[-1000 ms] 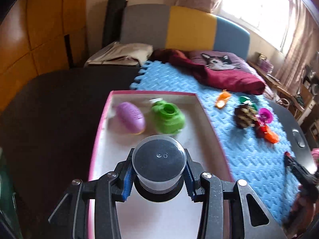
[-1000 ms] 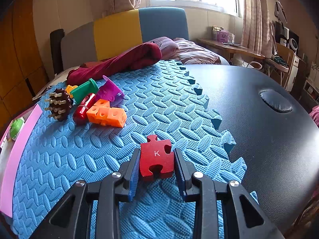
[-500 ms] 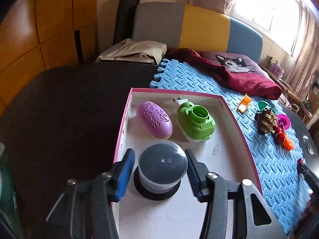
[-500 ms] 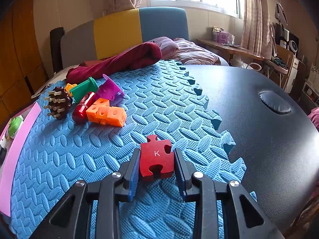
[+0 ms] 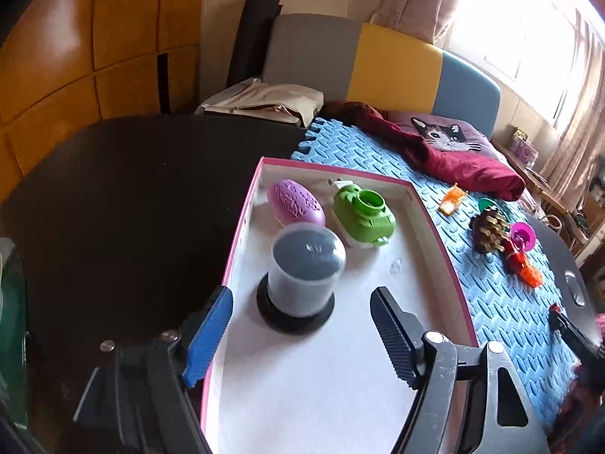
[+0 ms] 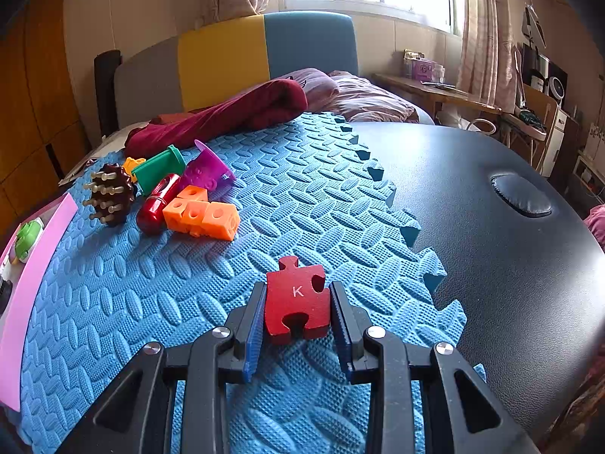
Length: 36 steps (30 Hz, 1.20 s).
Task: Organize rigid objects
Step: 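Carry the black cup into the tray and open the left gripper, then lower the red puzzle piece into the tray and open the right gripper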
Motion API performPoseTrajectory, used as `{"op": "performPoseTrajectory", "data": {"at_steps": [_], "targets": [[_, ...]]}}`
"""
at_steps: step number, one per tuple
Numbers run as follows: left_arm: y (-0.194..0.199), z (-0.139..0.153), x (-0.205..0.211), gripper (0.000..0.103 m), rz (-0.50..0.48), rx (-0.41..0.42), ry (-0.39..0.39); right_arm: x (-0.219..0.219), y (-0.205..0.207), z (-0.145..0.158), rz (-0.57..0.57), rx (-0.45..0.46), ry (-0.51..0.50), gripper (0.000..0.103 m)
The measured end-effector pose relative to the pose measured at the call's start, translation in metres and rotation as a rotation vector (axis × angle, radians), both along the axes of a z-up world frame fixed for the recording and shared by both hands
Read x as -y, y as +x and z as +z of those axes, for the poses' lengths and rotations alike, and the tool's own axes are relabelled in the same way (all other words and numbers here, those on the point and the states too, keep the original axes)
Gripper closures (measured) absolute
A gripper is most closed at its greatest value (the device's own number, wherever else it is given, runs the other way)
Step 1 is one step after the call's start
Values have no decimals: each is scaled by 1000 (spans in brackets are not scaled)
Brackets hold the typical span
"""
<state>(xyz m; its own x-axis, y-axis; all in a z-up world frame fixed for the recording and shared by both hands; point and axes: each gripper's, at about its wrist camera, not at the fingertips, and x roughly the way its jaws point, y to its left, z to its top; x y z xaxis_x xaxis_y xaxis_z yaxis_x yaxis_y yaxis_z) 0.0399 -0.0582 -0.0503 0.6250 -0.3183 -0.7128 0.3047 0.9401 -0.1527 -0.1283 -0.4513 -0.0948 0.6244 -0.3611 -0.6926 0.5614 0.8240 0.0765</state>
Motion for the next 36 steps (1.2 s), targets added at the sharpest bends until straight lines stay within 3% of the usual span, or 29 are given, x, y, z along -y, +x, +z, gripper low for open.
{"op": "performPoseTrajectory", "data": {"at_steps": [6, 14, 24, 36], "targets": [[-11, -1, -1, 27, -22, 3, 11, -4, 1, 7, 38, 24, 51, 71], [-20, -2, 2, 27, -54, -10, -5, -42, 11, 29, 154, 64, 87, 71], [-26, -2, -2, 27, -83, -29, -11, -138, 59, 47, 436, 49, 128, 71], [-30, -7, -18, 26, -77, -53, -27, -220, 124, 57, 632, -17, 117, 71]]}}
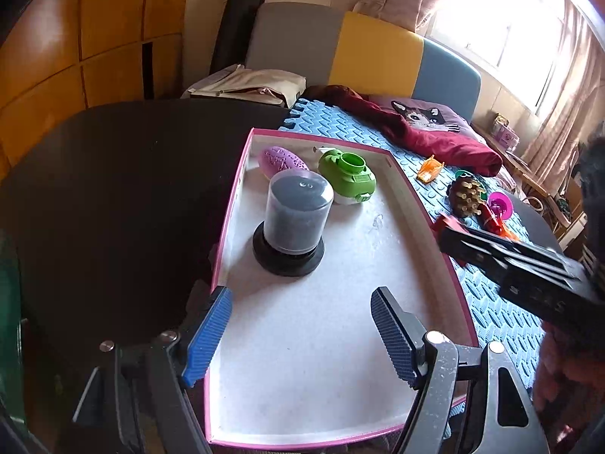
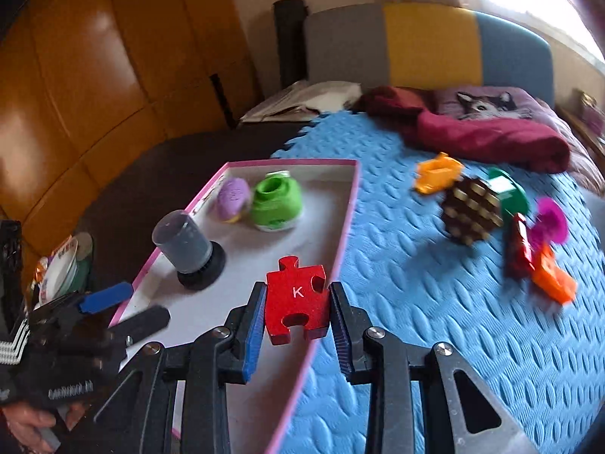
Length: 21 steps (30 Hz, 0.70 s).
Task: Organize rigid objects
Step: 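Lower the red puzzle piece into the tray and open the right gripper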
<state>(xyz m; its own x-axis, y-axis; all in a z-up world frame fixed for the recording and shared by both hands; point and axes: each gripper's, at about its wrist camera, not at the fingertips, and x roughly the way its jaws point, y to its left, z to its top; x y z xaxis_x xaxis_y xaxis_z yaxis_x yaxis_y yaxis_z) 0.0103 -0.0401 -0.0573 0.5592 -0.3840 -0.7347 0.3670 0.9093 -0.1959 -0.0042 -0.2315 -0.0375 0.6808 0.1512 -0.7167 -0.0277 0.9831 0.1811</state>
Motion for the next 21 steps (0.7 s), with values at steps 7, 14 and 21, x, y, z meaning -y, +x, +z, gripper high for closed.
{"op": "performPoseTrajectory", "data": {"at_steps": [7, 14, 21], "targets": [[-3, 1, -8, 26, 13, 15, -8, -8, 44, -2, -19, -7, -84, 71], [-1, -1, -24, 25, 50, -12, -42, -11, 85, -10, -36, -37, -192, 71], [-1, -2, -31, 22, 75, -22, -57, -8, 104, -16, -65, -46, -243, 71]]}}
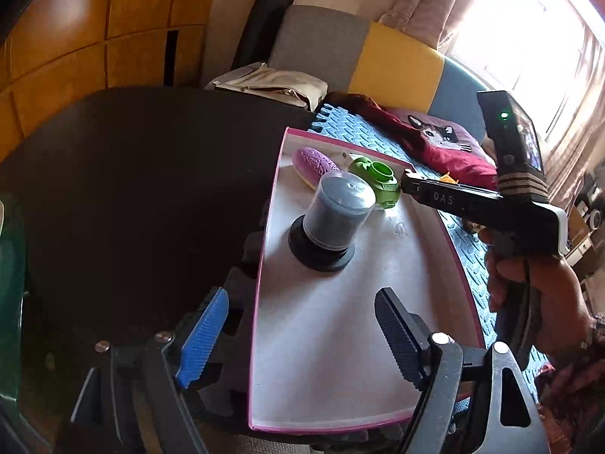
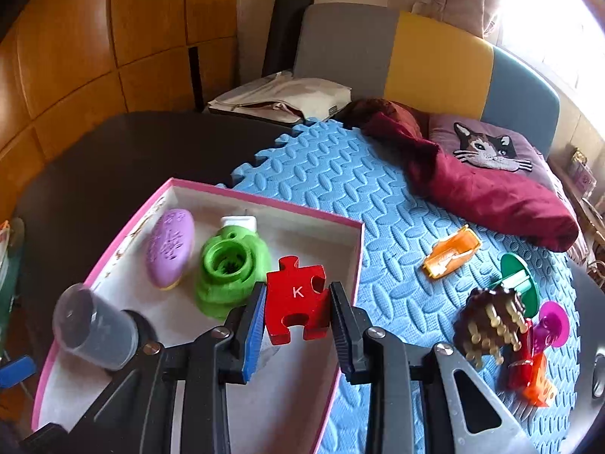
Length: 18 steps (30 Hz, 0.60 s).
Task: Organize rigid objects
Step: 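Lower the red puzzle piece into the tray and open the right gripper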
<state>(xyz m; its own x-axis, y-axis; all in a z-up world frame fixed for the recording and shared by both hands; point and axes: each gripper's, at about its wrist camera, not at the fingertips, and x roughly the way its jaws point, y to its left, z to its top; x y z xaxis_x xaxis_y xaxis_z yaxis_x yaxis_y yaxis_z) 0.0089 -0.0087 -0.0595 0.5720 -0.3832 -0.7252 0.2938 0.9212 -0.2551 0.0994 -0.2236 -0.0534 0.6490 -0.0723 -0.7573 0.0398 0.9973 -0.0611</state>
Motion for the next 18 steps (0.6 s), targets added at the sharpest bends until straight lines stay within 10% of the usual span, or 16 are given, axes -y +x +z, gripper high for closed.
{"op": "performPoseTrajectory", "data": {"at_steps": [18], "targets": [[-2, -1, 9, 22, -13, 0, 5, 6, -15, 1, -15, 7, 38, 69]]}}
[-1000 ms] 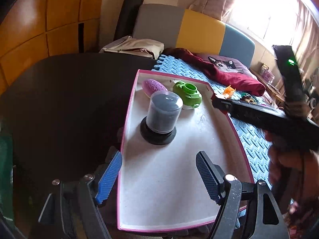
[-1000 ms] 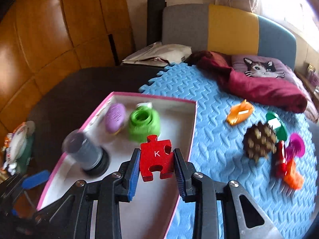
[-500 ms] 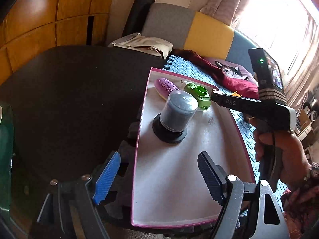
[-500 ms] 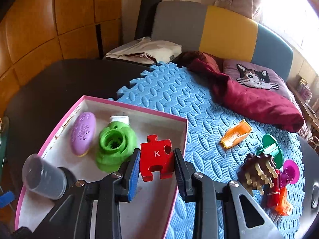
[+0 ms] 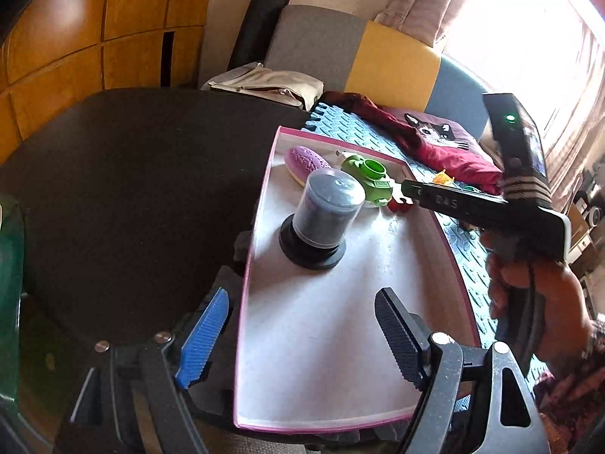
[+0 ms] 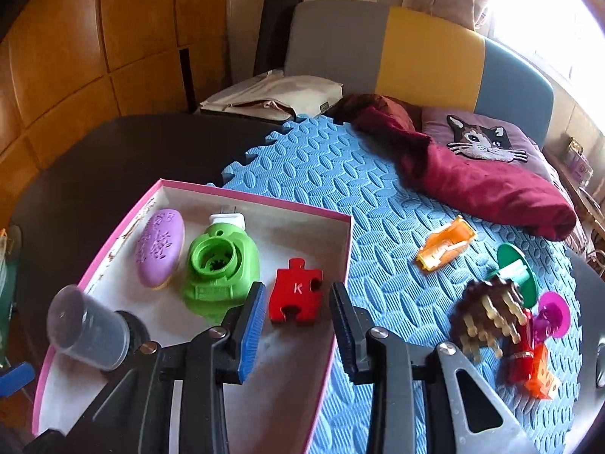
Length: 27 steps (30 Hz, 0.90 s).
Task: Organize rigid objects
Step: 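Lower the red puzzle piece into the tray and open the right gripper, then move both tools from the tray back toward the toys on the mat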
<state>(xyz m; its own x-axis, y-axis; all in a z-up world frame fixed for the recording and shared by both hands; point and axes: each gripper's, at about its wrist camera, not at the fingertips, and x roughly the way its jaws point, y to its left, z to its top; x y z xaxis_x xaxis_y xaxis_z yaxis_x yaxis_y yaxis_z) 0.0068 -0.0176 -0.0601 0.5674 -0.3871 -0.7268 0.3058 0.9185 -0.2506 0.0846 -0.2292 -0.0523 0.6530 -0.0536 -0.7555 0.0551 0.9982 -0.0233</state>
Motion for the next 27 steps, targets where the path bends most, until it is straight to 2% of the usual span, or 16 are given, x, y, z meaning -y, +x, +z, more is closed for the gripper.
{"op": "performPoseTrajectory", "data": {"at_steps": [8, 13, 27], "targets": [[-6, 3, 9, 19, -18, 17, 9, 7, -33, 10, -21, 35, 61, 69], [-10, 8, 12, 19, -17, 41, 20, 14, -48, 11, -48, 38, 63, 68], [-27, 15, 41, 17, -103, 59, 51, 49, -102, -12, -131, 9, 60, 68]]}}
